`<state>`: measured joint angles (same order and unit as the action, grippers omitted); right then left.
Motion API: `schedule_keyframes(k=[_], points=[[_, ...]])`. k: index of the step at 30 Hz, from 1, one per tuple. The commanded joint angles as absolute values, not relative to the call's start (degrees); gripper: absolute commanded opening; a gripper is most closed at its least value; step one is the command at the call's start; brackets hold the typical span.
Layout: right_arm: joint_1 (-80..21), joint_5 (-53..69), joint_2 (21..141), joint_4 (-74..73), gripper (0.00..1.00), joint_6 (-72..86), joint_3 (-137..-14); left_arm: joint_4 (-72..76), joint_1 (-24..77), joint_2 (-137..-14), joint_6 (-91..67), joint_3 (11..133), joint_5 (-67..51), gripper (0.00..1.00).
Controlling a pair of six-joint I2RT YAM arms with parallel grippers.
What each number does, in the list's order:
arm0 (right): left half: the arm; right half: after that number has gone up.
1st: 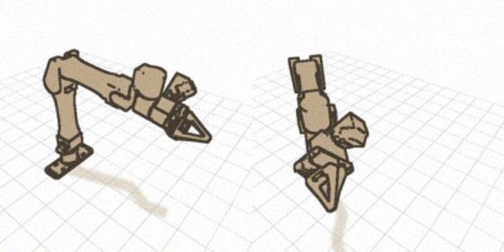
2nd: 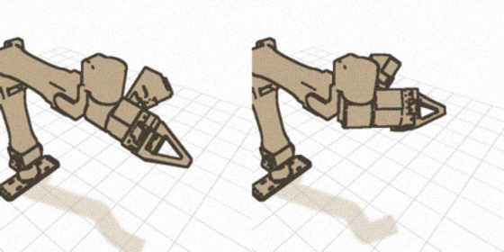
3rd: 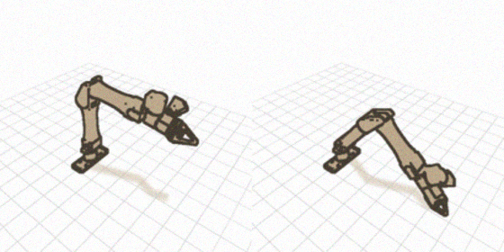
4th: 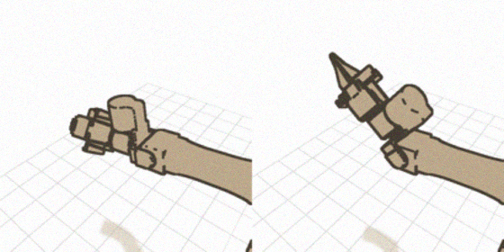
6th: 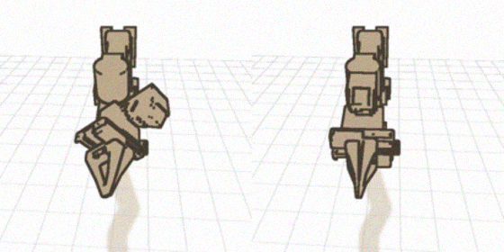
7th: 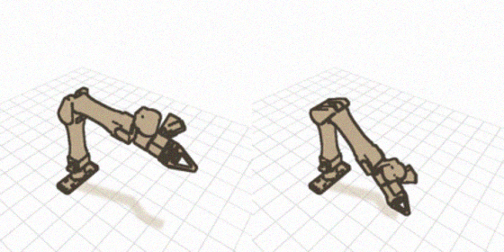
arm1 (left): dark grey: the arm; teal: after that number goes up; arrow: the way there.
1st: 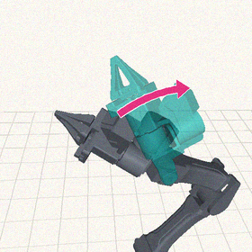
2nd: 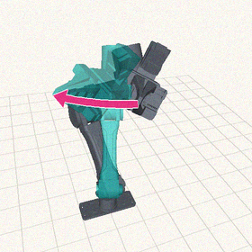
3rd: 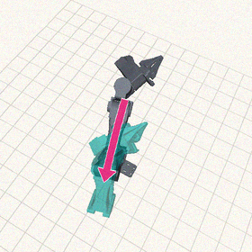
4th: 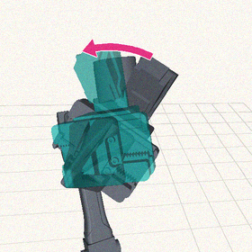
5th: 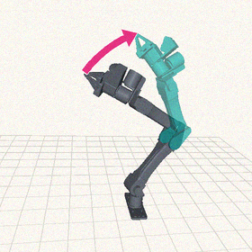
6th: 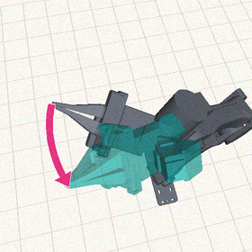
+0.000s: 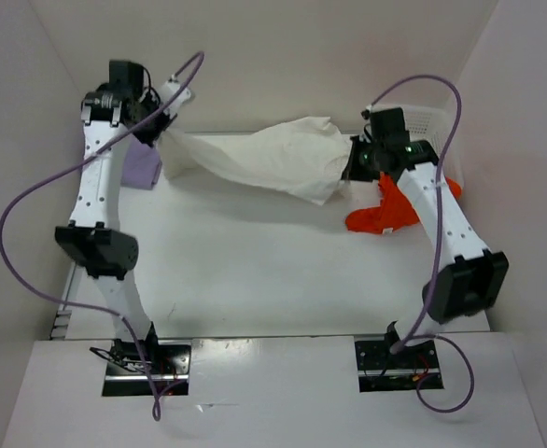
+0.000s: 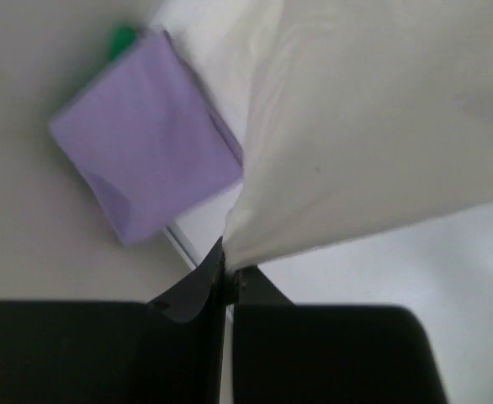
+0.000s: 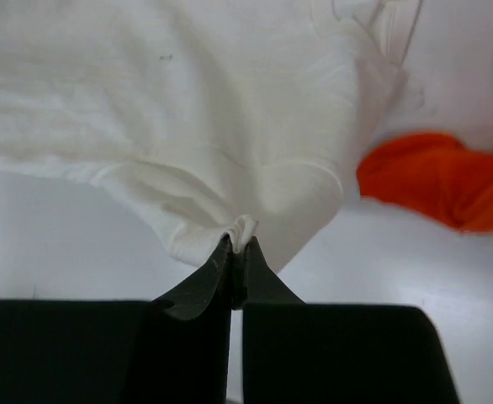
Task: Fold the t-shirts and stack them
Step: Flatten out the tshirt
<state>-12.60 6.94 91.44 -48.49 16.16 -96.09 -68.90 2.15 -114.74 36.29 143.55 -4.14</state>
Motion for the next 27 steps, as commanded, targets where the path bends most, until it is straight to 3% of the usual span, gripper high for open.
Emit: schedule_keyframes(k=[1,3,5,9,16,27], points=[[-11.8,9.3,76.5,-45.1,0.0,17.9,-84.7,-60.8,4.6,-93.4,45.8,108.9,-0.8,0.0],[-12.3,11.6,73.0,-47.3,0.0,20.5,-79.6,-49.5,7.4,-82.8,49.6,90.0,4.7,0.0],[-12.9,15.8,71.5,-48.8,0.0,24.0,-72.4,-48.3,11.1,-72.2,52.7,72.4,10.2,0.0],[-17.2,16.3,64.3,-54.4,0.0,31.2,-63.7,-52.5,11.8,-65.8,47.7,59.5,10.9,0.0],[-20.8,15.0,58.4,-64.8,0.0,35.2,-57.4,-54.1,11.8,-55.6,41.9,49.4,11.2,0.0],[-21.4,17.7,56.5,-73.0,0.0,33.0,-59.5,-61.3,8.7,-44.6,45.2,47.0,19.2,0.0]])
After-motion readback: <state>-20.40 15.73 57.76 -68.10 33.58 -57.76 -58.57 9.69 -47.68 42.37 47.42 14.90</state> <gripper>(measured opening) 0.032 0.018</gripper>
